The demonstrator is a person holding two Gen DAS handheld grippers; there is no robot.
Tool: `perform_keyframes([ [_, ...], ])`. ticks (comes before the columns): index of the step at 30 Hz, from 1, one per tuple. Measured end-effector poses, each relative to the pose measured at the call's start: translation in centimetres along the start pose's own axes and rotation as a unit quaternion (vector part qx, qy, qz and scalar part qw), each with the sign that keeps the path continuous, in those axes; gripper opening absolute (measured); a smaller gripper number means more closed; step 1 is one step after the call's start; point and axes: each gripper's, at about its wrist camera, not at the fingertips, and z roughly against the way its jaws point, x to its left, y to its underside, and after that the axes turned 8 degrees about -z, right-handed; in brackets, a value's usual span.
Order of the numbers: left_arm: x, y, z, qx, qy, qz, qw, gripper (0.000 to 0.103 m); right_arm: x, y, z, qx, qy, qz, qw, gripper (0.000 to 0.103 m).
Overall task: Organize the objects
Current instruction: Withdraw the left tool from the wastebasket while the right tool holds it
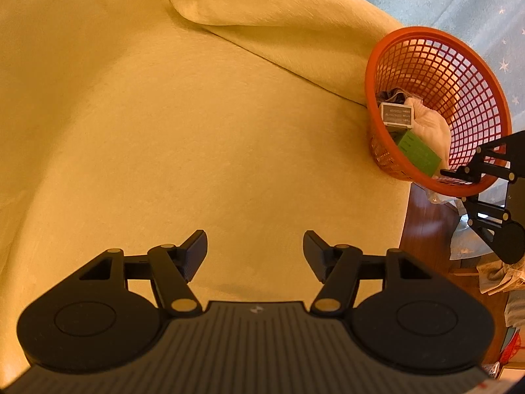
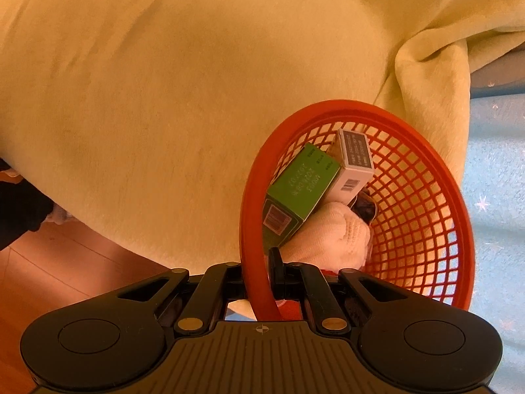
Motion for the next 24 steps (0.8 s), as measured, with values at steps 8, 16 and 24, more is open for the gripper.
perform_keyframes([
  [8, 0.4, 0.7, 0.7, -0.004, 0.001, 0.006, 1.0000, 0.060, 0.9, -1.8, 1.3, -0.015, -0.016, 0.001, 1.000, 0.004],
  [16, 0.5, 2.1, 2.2, -0.012, 0.000, 0.017, 0.9998, 0.060, 2.3, -3.3, 2.8, -0.039, -0.022, 0.013, 0.999, 0.004],
  [24, 0.8, 4.2, 4.5, -0.020, -0.011, 0.029, 0.9993, 0.062, 4.1, -5.4, 5.4, -0.067, -0.026, 0.026, 0.997, 0.005],
])
